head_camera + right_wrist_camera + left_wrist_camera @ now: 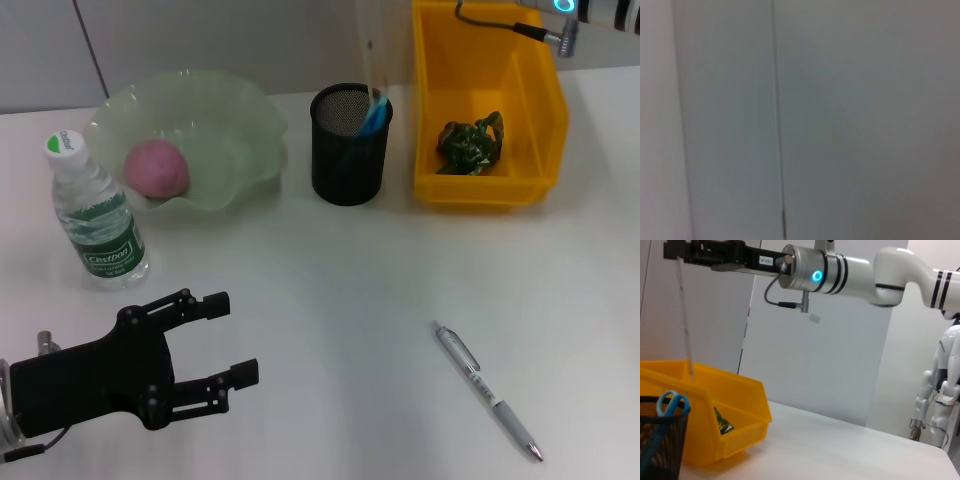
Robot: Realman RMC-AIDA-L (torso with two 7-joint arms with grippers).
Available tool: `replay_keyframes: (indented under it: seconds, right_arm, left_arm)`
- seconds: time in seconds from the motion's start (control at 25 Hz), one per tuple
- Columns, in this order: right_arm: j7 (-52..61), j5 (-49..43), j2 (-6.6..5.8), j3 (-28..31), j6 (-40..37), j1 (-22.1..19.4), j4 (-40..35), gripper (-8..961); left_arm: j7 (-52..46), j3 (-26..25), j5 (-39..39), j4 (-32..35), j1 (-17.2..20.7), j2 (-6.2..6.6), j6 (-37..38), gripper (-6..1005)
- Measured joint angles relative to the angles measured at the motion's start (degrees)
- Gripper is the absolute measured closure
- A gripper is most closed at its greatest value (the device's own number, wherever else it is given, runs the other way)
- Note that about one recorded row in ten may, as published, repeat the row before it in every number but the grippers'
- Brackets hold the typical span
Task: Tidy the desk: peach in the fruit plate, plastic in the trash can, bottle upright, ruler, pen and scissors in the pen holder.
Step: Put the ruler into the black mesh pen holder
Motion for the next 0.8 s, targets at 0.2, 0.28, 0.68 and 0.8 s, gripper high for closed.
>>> replay_keyframes:
  seconds: [0.2,0.28,0.68,0.8]
  right_arm:
    - [-5.97,7.05,0.0,0.02,0.98,0.39,4.65,570]
    - [-7.05,7.88,0.0,0.03,0.99,0.48,5.37,570]
    - [-17.28,14.45,0.11,0.18,1.19,1.03,12.49,571]
    - [-20.44,15.41,0.11,0.71,1.26,1.94,15.13,571]
  left_arm:
    - [0.0,0.0,0.0,0.01,-0.1,0.21,0.65,157]
    - [0.0,0.0,0.0,0.01,-0.1,0.21,0.7,157]
    - [-0.78,0.0,0.0,0.02,-0.17,0.23,1.18,158]
    - [-1.45,0.0,0.0,0.05,-0.31,0.31,1.22,158]
